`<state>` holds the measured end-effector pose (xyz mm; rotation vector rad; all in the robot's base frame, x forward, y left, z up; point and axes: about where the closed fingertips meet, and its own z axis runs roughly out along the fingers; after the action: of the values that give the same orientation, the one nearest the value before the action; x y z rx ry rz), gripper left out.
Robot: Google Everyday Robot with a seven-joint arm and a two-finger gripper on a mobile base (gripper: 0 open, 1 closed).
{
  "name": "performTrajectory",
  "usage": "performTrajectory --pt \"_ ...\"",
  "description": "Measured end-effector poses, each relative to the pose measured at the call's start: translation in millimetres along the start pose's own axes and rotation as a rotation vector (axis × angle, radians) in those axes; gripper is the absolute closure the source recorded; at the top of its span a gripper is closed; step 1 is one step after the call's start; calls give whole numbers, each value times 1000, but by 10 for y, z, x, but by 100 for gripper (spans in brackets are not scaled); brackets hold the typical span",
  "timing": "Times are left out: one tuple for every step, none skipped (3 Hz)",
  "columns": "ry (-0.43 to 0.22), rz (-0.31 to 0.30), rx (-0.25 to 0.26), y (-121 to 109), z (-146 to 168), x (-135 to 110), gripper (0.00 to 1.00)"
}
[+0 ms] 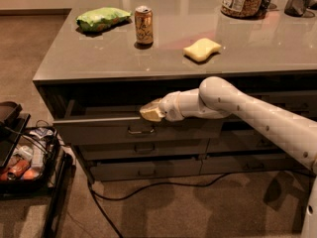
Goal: Open top drawer
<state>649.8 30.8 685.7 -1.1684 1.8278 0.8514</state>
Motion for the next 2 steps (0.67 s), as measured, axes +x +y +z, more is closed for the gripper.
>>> performTrajectory --pt "21 14 -4 10 -3 -5 35" --pt "80 7 0 62 30 17 12"
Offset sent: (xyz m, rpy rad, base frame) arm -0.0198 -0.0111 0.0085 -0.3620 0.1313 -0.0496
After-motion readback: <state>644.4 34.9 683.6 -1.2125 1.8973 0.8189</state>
